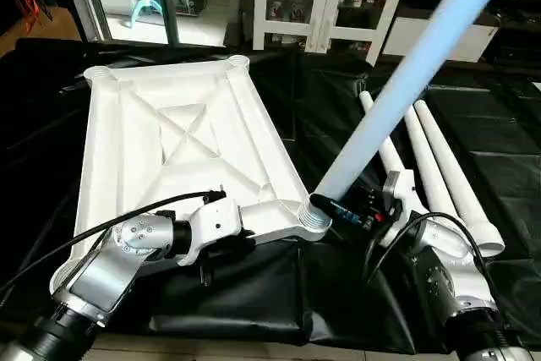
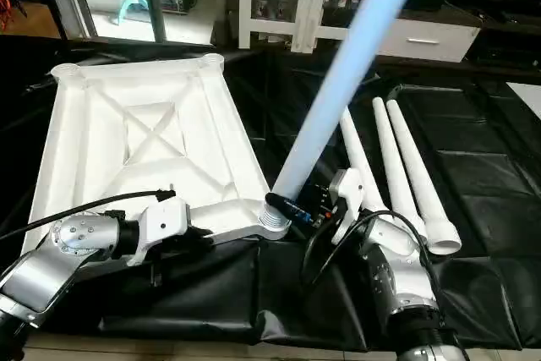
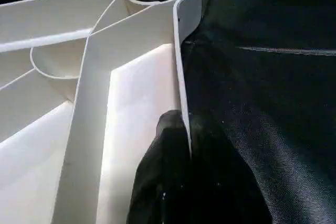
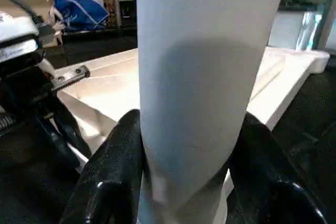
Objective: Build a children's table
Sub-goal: Insert table leg to table base
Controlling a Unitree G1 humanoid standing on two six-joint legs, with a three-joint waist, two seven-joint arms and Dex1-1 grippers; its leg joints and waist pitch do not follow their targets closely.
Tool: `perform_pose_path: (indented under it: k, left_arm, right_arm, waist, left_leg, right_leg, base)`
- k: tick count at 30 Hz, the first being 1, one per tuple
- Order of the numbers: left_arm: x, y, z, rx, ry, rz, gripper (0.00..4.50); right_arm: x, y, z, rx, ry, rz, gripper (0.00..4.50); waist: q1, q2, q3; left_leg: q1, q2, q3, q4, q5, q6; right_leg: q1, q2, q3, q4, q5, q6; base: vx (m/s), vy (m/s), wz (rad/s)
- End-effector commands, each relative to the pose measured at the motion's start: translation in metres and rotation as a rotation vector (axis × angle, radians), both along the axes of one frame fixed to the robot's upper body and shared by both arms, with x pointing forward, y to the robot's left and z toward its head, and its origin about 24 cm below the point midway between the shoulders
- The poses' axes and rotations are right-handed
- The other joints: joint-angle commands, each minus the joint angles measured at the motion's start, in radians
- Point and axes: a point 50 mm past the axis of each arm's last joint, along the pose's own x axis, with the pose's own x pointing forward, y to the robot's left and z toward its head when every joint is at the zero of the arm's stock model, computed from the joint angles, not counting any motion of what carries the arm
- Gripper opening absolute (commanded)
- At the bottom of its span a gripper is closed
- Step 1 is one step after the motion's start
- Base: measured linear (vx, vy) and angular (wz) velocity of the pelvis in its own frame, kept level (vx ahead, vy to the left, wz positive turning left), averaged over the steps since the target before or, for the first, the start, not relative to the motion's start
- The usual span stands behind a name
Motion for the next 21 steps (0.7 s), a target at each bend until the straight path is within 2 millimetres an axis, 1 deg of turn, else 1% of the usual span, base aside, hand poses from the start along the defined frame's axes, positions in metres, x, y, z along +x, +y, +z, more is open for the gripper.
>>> perform_pose_path:
  k: [1,5,8,11,12,15,17,19,21]
  left_arm:
    - [-0.004,0.004,-0.014,0.051,0.05,0.012,0.0]
    - [-0.004,0.004,-0.014,0.052,0.051,0.01,0.0]
    - [-0.004,0.004,-0.014,0.053,0.051,0.01,0.0]
    - [-0.004,0.004,-0.014,0.054,0.053,0.009,0.0]
    - [-0.004,0.004,-0.014,0.054,0.053,0.008,0.0]
    - [-0.005,0.004,-0.015,0.056,0.055,0.006,0.0]
    - [-0.005,0.004,-0.015,0.057,0.055,0.005,0.0]
    - [-0.005,0.004,-0.015,0.058,0.056,0.005,0.0]
    - [-0.004,0.004,-0.015,0.059,0.056,0.004,0.0]
  right_arm:
    - [-0.019,-0.012,-0.042,-0.078,0.253,-0.019,1.87]
    - [-0.022,-0.015,-0.047,-0.099,0.31,0.006,1.87]
    - [-0.025,-0.016,-0.05,-0.132,0.332,0.032,1.87]
    - [-0.026,-0.017,-0.051,-0.164,0.337,0.045,1.87]
    - [-0.026,-0.017,-0.052,-0.184,0.337,0.05,1.87]
    - [-0.026,-0.018,-0.056,-0.252,0.333,0.064,1.87]
    - [-0.025,-0.017,-0.057,-0.272,0.336,0.075,1.87]
    - [-0.023,-0.016,-0.057,-0.297,0.338,0.097,1.87]
    - [-0.023,-0.015,-0.057,-0.317,0.336,0.117,1.87]
  waist:
    - [-0.01,0.009,-0.004]
    - [-0.01,0.009,-0.005]
    - [-0.01,0.009,-0.007]
    - [-0.009,0.01,-0.007]
    - [-0.009,0.006,-0.01]
    - [-0.009,0.008,-0.009]
    - [-0.01,0.008,-0.007]
    - [-0.015,0.007,-0.005]
    - [-0.018,0.008,-0.003]
  left_leg:
    - [0.026,0.108,-0.075,-0.116,-0.584,-0.065]
    - [0.026,0.108,-0.077,-0.116,-0.581,-0.065]
    - [0.024,0.108,-0.075,-0.117,-0.571,-0.066]
    - [0.026,0.108,-0.073,-0.117,-0.565,-0.068]
    - [0.026,0.108,-0.07,-0.116,-0.559,-0.065]
    - [0.023,0.108,-0.072,-0.116,-0.547,-0.065]
    - [0.026,0.107,-0.072,-0.115,-0.569,-0.067]
    - [0.025,0.106,-0.079,-0.115,-0.602,-0.069]
    - [0.027,0.105,-0.082,-0.117,-0.631,-0.075]
  right_leg:
    - [-0.031,-0.089,0.063,-0.104,-0.592,-0.124]
    - [-0.03,-0.09,0.063,-0.105,-0.601,-0.119]
    - [-0.028,-0.089,0.062,-0.103,-0.573,-0.125]
    - [-0.029,-0.088,0.062,-0.102,-0.548,-0.133]
    - [-0.027,-0.088,0.063,-0.102,-0.542,-0.136]
    - [-0.025,-0.089,0.062,-0.1,-0.541,-0.14]
    - [-0.029,-0.089,0.061,-0.103,-0.57,-0.134]
    - [-0.028,-0.091,0.057,-0.106,-0.621,-0.117]
    - [-0.029,-0.088,0.052,-0.109,-0.645,-0.1]
  base:
    - [0.0,0.0,0.0]
    - [0.0,0.0,0.0]
    - [0.0,0.0,0.0]
    - [0.0,0.0,0.0]
    - [0.0,0.0,0.0]
    - [0.0,0.0,0.0]
    - [0.0,0.0,0.0]
    - [0.0,0.0,0.0]
    - [0.0,0.0,0.0]
